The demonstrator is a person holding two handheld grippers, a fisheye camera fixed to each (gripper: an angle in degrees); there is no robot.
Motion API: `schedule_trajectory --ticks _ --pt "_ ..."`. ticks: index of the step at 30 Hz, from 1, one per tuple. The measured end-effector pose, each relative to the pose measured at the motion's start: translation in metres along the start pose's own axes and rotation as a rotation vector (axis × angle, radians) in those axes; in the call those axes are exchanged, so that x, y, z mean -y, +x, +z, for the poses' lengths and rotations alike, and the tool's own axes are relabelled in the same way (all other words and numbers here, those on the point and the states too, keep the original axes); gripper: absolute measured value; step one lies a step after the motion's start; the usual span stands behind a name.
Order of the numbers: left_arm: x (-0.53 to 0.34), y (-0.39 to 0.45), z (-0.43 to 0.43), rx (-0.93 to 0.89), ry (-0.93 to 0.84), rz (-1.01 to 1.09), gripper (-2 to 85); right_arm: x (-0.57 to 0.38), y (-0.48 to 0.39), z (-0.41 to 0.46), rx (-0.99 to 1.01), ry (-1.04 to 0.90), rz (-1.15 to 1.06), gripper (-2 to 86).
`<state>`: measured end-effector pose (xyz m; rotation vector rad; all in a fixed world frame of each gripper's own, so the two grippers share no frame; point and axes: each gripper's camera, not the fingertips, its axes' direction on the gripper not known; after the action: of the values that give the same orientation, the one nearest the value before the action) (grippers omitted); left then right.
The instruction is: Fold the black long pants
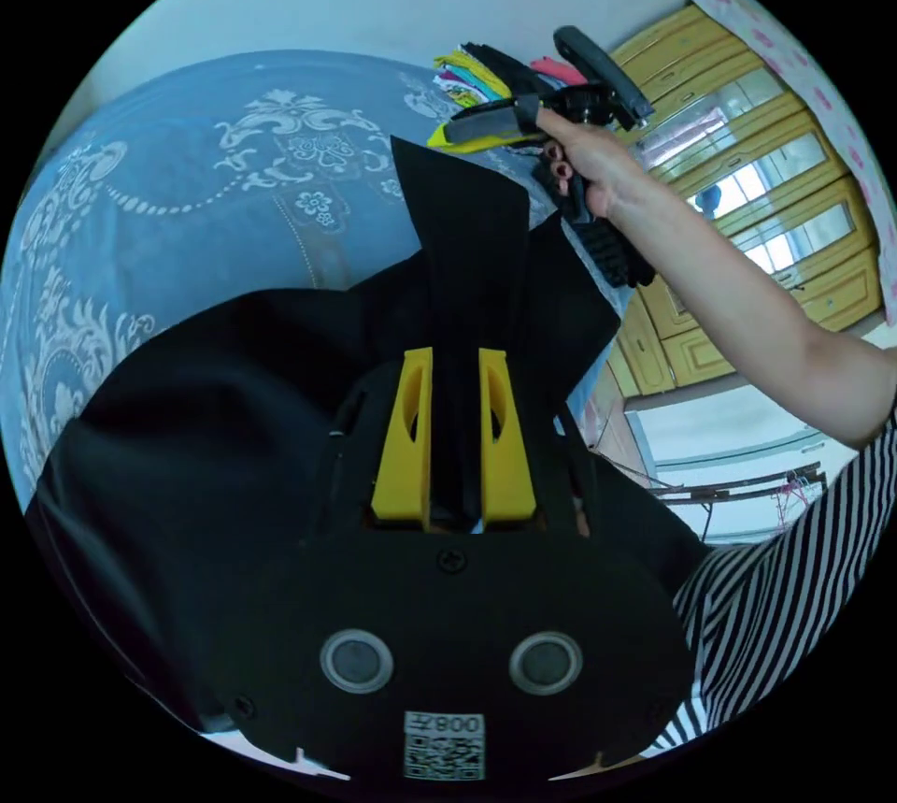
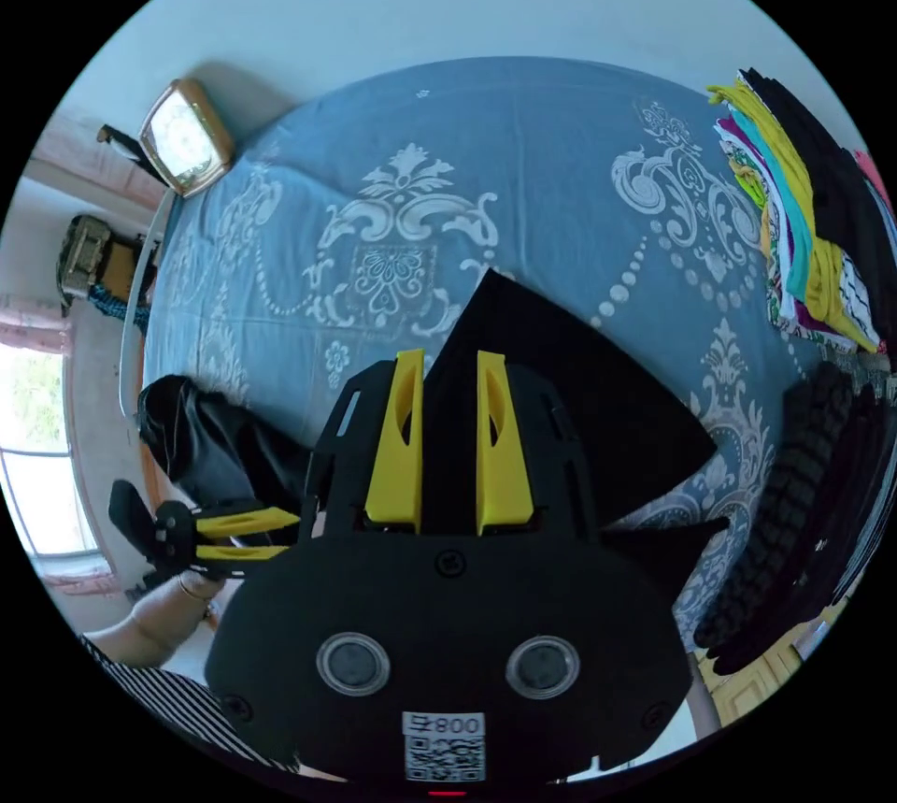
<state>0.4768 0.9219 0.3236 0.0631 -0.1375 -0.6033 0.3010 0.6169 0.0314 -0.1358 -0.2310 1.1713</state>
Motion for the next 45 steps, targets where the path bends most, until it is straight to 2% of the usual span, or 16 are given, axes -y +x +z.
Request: schedule_trajectory --ticks 5,12,15,18,22,26,34,36,45 --pt "0.021 0.008 0.068 -0.043 -0.054 -0.021 6.8 0.022 0.026 0.050 -0.065 -0.103 0.036 9.7" --pt "0.048 0.029 0.142 -0.040 -0.052 -0.007 2.7 0.012 0.060 0.061 -0.112 -0.086 0.037 5.0" --pt "0.060 0.040 0.162 -0.043 -0.033 0.009 1.9 0.002 0.083 0.057 -0.036 -0.089 0.050 2.2" --pt "0.072 0.056 0.172 -0.040 0.026 0.037 1.5 -0.018 0.112 0.023 0.155 0.025 0.050 1.3" --pt "0.089 0.086 0.180 -0.030 0.096 0.140 1.3 -0.077 0.167 -0.062 0.461 0.282 0.004 0.9" --pt "0.108 0.130 0.207 0.016 0.097 0.294 1.1 -0.176 0.252 -0.103 0.592 0.414 0.049 0.7" --pt "0.139 0.176 0.347 0.103 -0.220 0.418 1.1 -0.372 0.403 -0.004 0.678 0.348 0.511 0.3" --pt "0.149 0.185 0.375 0.119 -0.270 0.437 1.2 -0.399 0.413 0.005 0.682 0.365 0.539 0.3" --pt "0.192 0.199 0.437 0.101 -0.297 0.443 2.5 -0.477 0.426 0.002 0.660 0.476 0.528 0.4"
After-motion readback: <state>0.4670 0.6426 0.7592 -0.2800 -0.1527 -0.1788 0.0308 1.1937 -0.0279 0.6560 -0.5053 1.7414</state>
